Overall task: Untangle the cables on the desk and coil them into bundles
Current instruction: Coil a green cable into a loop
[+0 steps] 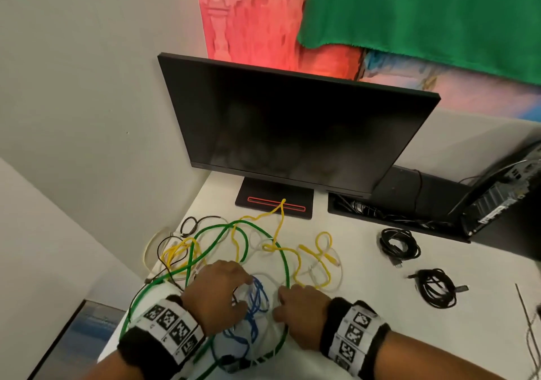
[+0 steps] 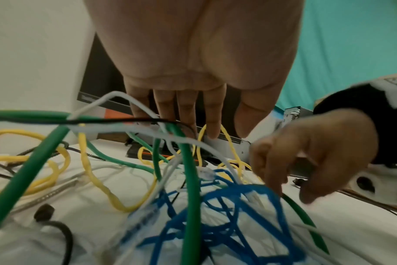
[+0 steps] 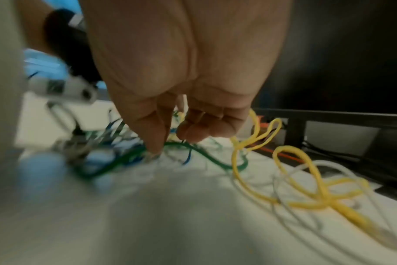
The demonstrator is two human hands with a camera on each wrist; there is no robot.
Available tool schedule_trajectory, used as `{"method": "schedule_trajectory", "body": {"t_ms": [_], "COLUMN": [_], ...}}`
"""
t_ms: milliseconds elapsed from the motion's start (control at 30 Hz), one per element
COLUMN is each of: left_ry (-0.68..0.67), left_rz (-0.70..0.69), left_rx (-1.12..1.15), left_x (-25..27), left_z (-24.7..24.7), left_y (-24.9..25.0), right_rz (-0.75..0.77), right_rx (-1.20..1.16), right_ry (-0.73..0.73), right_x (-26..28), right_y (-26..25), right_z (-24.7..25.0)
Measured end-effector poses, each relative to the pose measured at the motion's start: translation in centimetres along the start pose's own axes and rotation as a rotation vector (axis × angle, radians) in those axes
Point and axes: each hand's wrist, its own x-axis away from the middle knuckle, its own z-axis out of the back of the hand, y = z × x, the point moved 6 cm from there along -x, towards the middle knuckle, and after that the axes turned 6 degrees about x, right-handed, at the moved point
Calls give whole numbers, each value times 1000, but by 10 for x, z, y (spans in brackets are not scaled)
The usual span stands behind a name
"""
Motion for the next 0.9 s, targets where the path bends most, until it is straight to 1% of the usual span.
{"method": "schedule_trajectory", "body": {"t_ms": [33, 67, 100, 133, 200, 267, 300, 367, 400, 433, 467, 533, 567, 600, 667, 700, 767, 800, 833, 900], "left_ry": [36, 72, 88, 70, 2, 44, 71, 65, 56, 60, 77, 171, 264, 383, 617, 681, 705, 709, 728, 829], "left_rz": [-37, -79, -110, -108, -23, 56, 87, 165, 201, 224, 232, 219, 197, 158, 22, -49, -138, -142, -111, 36], "left_rx": [17, 29, 27, 18, -13, -18, -22, -42, -44, -23, 36, 259, 361, 415, 405, 358, 250, 226, 229, 315], "left_x": [2, 3, 4, 4, 0, -6, -7, -8, -6, -4, -2, 0, 0, 0, 1, 0, -4, -5, -5, -1], "left_z": [-1, -2, -5, -10, -21, -21, -19, -17, -18, -17, -14, -1, 12, 27, 63, 78, 101, 109, 117, 133], "left_y": [6, 12, 19, 24, 27, 19, 13, -4, -13, -20, -23, -23, -20, -15, 6, 20, 45, 52, 53, 41], "right_rz": [-21, -41, -54, -62, -103, -205, -273, -396, -433, -440, -415, -367, -349, -333, -293, -268, -229, -223, -230, -289], "right_rx": [29, 30, 6, -50, -225, -378, -453, -632, -717, -785, -821, -751, -694, -669, -756, -811, -828, -799, -760, -697], "right_ry": [35, 100, 189, 298, 525, 743, 886, 1211, 1323, 1377, 1379, 1273, 1201, 1128, 951, 859, 743, 719, 710, 723], "right_x": [-2, -3, -3, 0, 13, 31, 43, 75, 90, 100, 106, 107, 104, 99, 85, 78, 67, 63, 61, 59], "right_y": [0, 3, 6, 9, 17, 30, 39, 63, 73, 82, 86, 83, 78, 73, 62, 56, 43, 39, 39, 47], "right_z": [0, 7, 18, 35, 74, 114, 133, 165, 175, 183, 188, 192, 190, 184, 168, 161, 151, 149, 148, 147]}}
